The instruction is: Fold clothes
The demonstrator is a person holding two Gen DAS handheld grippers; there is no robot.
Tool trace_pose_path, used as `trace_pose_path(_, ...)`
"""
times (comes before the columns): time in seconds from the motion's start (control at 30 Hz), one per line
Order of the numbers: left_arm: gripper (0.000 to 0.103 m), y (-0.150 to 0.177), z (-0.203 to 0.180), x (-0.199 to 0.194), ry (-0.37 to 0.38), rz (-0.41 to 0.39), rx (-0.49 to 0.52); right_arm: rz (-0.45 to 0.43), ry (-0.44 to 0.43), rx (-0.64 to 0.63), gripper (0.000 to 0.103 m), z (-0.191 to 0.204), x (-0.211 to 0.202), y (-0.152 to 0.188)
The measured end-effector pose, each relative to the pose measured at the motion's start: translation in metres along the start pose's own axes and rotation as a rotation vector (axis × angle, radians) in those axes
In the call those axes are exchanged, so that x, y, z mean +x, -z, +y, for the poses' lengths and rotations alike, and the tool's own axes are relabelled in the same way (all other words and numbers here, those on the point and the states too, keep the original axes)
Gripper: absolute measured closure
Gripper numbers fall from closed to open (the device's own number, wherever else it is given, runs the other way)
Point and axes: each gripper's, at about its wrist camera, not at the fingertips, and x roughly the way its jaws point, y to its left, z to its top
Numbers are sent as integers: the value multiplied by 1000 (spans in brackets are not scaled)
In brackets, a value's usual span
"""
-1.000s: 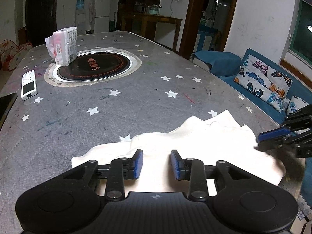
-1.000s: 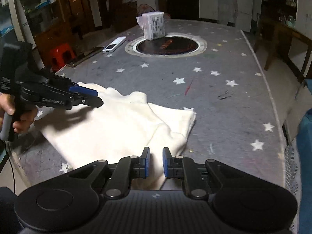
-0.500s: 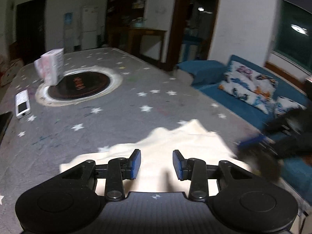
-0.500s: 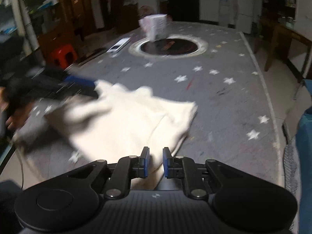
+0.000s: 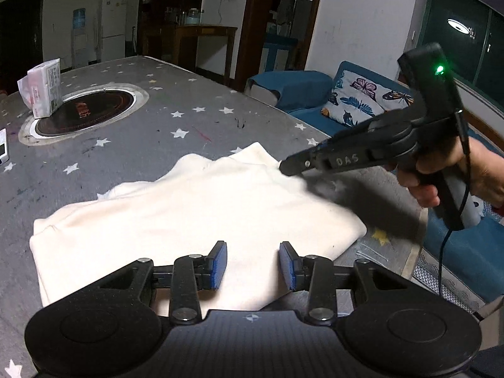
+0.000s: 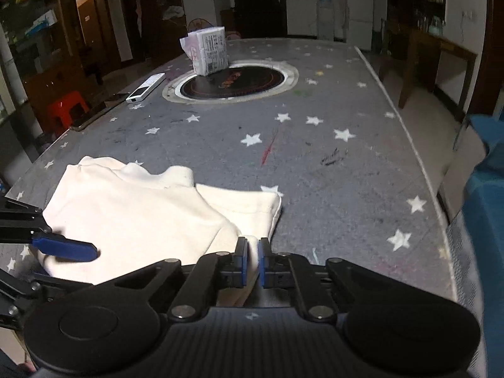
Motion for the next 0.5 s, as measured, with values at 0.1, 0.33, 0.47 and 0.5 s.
trace_pose_path(0.1,61,1,1,-7,4,-17,-15,9,35,-38,97,4,3,3)
trace_pose_path(0.33,62,10,19,-38,-55,-60,-73,-34,-7,-140,93,30,-22,-2)
trace_pose_path(0.47,63,21,28,-48,-95,-62,-100,-58,-101,-218,93,55,-41,-1)
trace_pose_path(0.5,63,24,30,-50,-102,-60,-106,-55,-122,-237,93,62,-42,2)
